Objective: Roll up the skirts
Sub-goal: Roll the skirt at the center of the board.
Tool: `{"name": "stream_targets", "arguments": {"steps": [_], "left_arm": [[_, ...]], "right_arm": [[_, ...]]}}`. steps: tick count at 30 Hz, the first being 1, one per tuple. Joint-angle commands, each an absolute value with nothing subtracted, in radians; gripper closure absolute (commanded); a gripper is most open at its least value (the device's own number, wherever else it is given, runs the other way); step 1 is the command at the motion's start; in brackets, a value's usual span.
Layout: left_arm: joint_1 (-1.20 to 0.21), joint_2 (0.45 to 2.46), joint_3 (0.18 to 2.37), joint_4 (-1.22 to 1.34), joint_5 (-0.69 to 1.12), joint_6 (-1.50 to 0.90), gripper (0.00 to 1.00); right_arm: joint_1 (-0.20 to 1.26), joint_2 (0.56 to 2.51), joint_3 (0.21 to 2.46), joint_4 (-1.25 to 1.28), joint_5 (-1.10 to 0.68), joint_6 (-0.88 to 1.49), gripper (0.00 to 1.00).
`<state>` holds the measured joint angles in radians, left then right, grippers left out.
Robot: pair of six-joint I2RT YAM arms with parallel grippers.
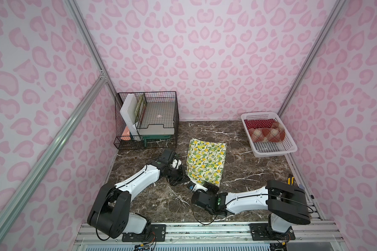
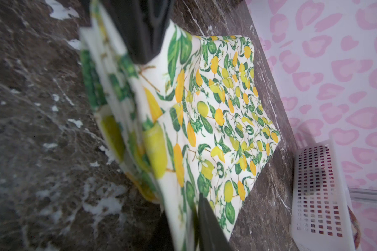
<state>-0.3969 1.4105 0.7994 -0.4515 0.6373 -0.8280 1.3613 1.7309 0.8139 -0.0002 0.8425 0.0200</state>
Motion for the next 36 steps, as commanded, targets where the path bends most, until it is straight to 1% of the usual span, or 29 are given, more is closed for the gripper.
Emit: {"name": "stream_targets", "arguments": {"steps": [1,6,7,10,12,15,17,19,23,26,29,31,34,36], "left_arm": [[-0.390,1.401,0.795,-0.492,0.652,-0.797,1.00],[-0.378,1.398,0.788,-0.507,0.658,-0.786,1.00],[-0.374,1.394,0.788,-0.512,0.658,-0.783,0.97],[-0.352,1.379,0.787,-0.533,0.654,-0.772,0.74],[-0.332,1.358,0.782,-0.560,0.641,-0.761,0.61],[-0.300,1.309,0.773,-0.621,0.581,-0.738,0.49],[-0.282,1.275,0.770,-0.672,0.528,-0.722,0.44],[-0.266,1.230,0.759,-0.704,0.487,-0.716,0.42],[-0.258,1.153,0.762,-0.773,0.415,-0.691,0.42],[-0.255,1.085,0.749,-0.800,0.387,-0.689,0.42],[-0.255,1.028,0.735,-0.824,0.367,-0.682,0.43],[-0.255,0.987,0.721,-0.840,0.349,-0.690,0.43],[-0.256,0.925,0.702,-0.835,0.341,-0.717,0.43],[-0.255,0.901,0.688,-0.824,0.343,-0.732,0.43]], "right_arm": [[1.360,1.758,0.826,-0.014,0.818,0.003,1.00],[1.354,1.779,0.846,-0.040,0.735,0.000,1.00],[1.350,1.779,0.852,-0.048,0.722,0.000,1.00],[1.332,1.764,0.878,-0.091,0.615,0.004,1.00],[1.318,1.751,0.899,-0.125,0.541,0.006,1.00],[1.288,1.739,0.924,-0.166,0.405,0.006,1.00],[1.276,1.742,0.936,-0.182,0.339,0.003,1.00],[1.255,1.754,0.965,-0.219,0.232,0.000,1.00],[1.200,1.774,1.043,-0.309,-0.083,-0.022,1.00],[1.162,1.789,1.113,-0.366,-0.251,-0.028,1.00],[1.090,1.807,1.176,-0.409,-0.475,-0.027,1.00],[1.021,1.836,1.204,-0.419,-0.691,-0.030,1.00],[0.941,1.908,1.232,-0.415,-0.945,-0.019,1.00],[0.913,1.961,1.236,-0.391,-1.059,-0.019,1.00]]}}
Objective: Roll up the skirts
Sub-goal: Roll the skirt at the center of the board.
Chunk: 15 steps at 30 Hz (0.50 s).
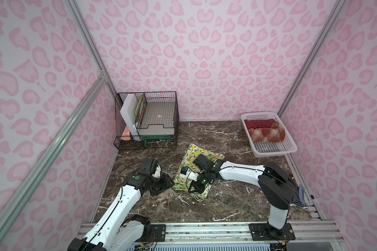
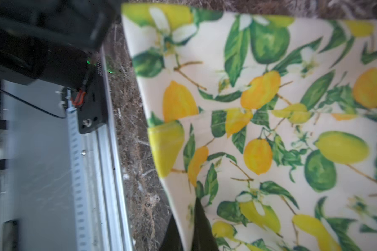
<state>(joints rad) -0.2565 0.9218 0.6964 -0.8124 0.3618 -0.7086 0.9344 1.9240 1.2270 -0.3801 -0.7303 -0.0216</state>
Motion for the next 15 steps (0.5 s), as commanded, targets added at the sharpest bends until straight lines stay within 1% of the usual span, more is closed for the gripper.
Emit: {"name": "stream_targets", "arguments": {"steps": [1,5,8,10,13,15], "left_arm": [[-0.256,0.893,0.678,-0.812,0.353,-0.738,0.43],[-0.256,0.877,0.656,-0.778,0.368,-0.759,0.43],[-0.257,0.869,0.655,-0.762,0.367,-0.766,0.45],[-0.264,0.864,0.648,-0.750,0.355,-0.775,0.45],[-0.283,0.866,0.624,-0.711,0.350,-0.790,0.47],[-0.301,0.880,0.610,-0.678,0.333,-0.810,0.48]], "right_arm": [[0.900,1.991,1.242,-0.392,-1.106,-0.027,1.00],[0.830,2.082,1.273,-0.413,-1.281,-0.072,1.00],[0.789,2.149,1.338,-0.534,-1.311,-0.171,1.00],[0.756,2.187,1.348,-0.540,-1.345,-0.174,1.00],[0.746,2.237,1.386,-0.586,-1.277,-0.198,1.00],[0.743,2.262,1.382,-0.554,-1.246,-0.154,1.00]]}}
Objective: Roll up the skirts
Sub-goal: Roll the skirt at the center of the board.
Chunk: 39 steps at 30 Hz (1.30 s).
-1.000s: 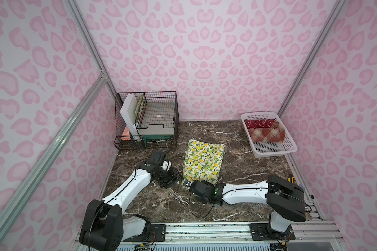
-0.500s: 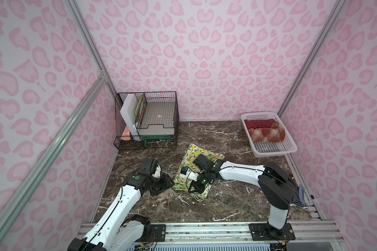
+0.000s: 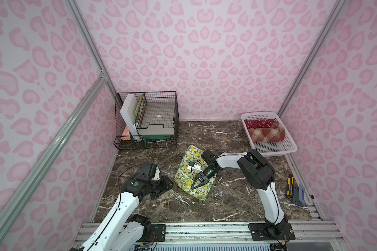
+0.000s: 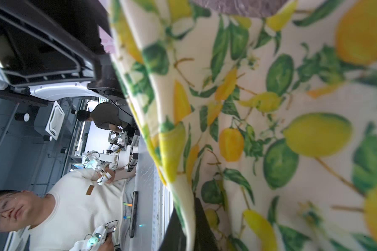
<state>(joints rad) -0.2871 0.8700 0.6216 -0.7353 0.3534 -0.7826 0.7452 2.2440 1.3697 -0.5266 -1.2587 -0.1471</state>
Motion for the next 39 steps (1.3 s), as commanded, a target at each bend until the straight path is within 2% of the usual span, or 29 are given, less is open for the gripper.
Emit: {"name": "stream_targets", "arguments": {"steps": [1,9,15,23,29,35,39], "left_arm": [[-0.314,0.891,0.601,-0.649,0.331,-0.816,0.48],[-0.464,1.001,0.602,-0.539,0.082,-0.907,0.42],[-0.502,1.064,0.586,-0.499,-0.027,-0.957,0.41],[-0.515,1.119,0.510,-0.442,-0.093,-1.096,0.40],[-0.532,1.061,0.452,-0.389,-0.145,-1.169,0.38],[-0.557,0.896,0.404,-0.293,-0.124,-1.151,0.39],[-0.557,0.945,0.421,-0.227,-0.097,-1.098,0.38]], "right_arm": [[0.742,2.274,1.382,-0.552,-1.224,-0.146,1.00],[0.744,2.315,1.385,-0.507,-1.028,-0.061,1.00],[0.750,2.334,1.403,-0.512,-0.925,-0.022,1.00],[0.745,2.351,1.411,-0.487,-0.957,-0.021,1.00],[0.733,2.368,1.410,-0.475,-0.979,-0.028,1.00],[0.727,2.370,1.413,-0.471,-0.989,-0.030,1.00],[0.727,2.371,1.415,-0.470,-0.998,-0.031,1.00]]}}
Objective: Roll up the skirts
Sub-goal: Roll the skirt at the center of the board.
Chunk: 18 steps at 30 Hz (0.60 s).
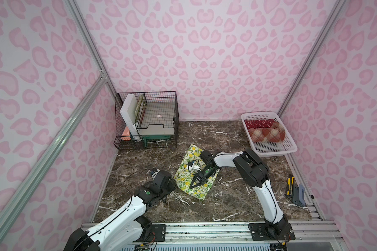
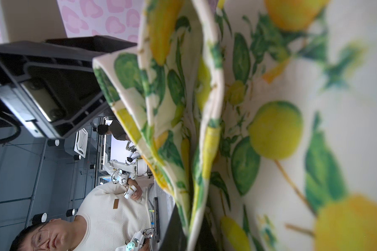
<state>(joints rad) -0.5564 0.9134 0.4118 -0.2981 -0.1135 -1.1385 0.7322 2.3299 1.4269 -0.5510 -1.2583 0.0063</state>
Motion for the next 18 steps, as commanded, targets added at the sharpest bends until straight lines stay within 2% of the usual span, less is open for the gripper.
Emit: {"name": "stream_targets", "arguments": {"steps": [1,4,10,13,18], "left_arm": [[-0.557,0.983,0.427,-0.204,-0.081,-1.091,0.38],[-0.557,1.065,0.422,-0.075,-0.044,-1.066,0.38],[-0.549,1.310,0.472,-0.034,-0.026,-1.060,0.38],[-0.549,1.382,0.496,-0.110,-0.007,-1.077,0.39],[-0.549,1.366,0.500,-0.266,-0.022,-1.034,0.39]], "right_arm": [[0.727,2.373,1.414,-0.469,-0.999,-0.031,1.00],[0.727,2.372,1.409,-0.469,-0.997,-0.032,1.00],[0.714,2.365,1.407,-0.466,-0.999,-0.027,1.00],[0.707,2.361,1.403,-0.467,-0.993,-0.023,1.00],[0.689,2.349,1.394,-0.455,-0.999,-0.016,1.00]]}}
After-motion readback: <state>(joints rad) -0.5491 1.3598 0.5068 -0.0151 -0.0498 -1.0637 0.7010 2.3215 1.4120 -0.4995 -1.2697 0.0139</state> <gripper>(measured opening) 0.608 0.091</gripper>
